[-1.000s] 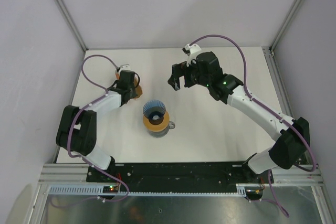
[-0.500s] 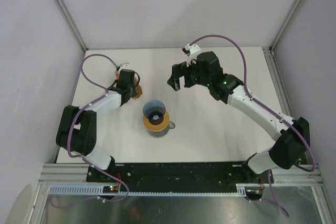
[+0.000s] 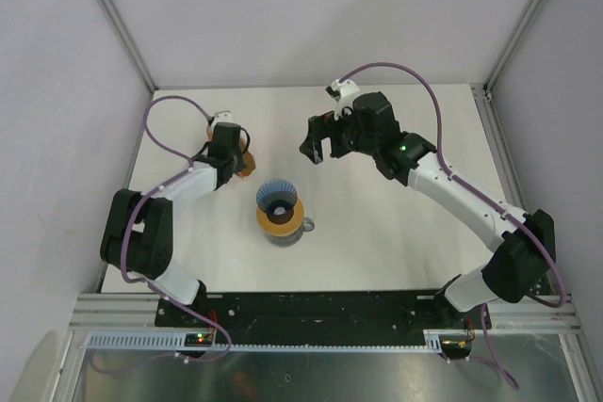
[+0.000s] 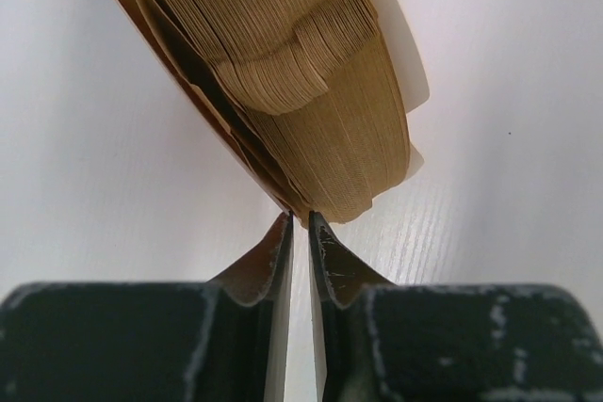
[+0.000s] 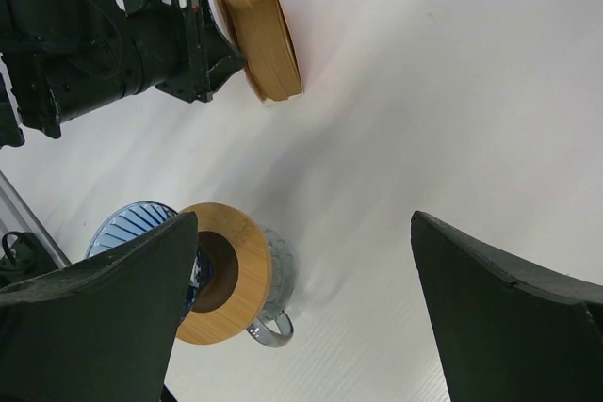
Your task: Place the coffee filter in the dripper
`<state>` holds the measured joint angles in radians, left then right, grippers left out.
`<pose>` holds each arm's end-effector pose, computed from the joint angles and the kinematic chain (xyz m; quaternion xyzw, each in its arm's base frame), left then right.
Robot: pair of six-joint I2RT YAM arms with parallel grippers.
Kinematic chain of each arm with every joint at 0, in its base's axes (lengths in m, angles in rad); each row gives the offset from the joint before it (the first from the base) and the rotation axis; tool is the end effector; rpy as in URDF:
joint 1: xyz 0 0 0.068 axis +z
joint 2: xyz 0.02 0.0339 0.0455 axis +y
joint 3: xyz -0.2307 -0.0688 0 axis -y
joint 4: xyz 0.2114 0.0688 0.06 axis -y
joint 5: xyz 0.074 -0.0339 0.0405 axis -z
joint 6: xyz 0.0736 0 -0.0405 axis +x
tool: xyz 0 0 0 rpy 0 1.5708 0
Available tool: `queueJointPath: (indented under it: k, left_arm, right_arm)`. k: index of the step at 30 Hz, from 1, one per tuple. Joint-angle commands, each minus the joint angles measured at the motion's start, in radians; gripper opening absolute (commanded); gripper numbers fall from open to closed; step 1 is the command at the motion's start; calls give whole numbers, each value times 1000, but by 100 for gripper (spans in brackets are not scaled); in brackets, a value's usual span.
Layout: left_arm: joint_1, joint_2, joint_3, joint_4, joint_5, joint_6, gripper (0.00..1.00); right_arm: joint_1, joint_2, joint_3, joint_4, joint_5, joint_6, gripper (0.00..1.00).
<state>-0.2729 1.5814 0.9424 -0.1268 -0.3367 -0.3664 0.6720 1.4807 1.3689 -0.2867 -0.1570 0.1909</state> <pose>0.3256 -0.0659 0.1668 -0.1080 0.9030 0.0250 0.4151 0.2677 0.2277 0.3224 -0.2400 0.7963 0.2900 0.4736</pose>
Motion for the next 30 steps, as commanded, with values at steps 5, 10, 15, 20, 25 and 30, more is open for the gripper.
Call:
queueJointPath:
  k: [5,10,15,20,25,30]
  left_arm:
    - [18,-16,27,39,-11,-16,15]
    - [20,-13,27,39,3,-14,13]
    - [22,-30,13,39,16,-15,10]
    - [33,-56,-10,38,39,-23,7]
    - [43,-66,-21,38,46,-31,5]
    - [48,-64,-27,38,43,-32,5]
  right_arm:
    - [-2,3,1,15,-29,12,99]
    - [-2,-1,1,12,-31,14,99]
    - [-2,-2,1,14,-37,10,99]
    - [-2,0,1,16,-44,13,99]
    - [-1,0,1,14,-50,15,99]
    - [0,-5,1,10,-50,14,99]
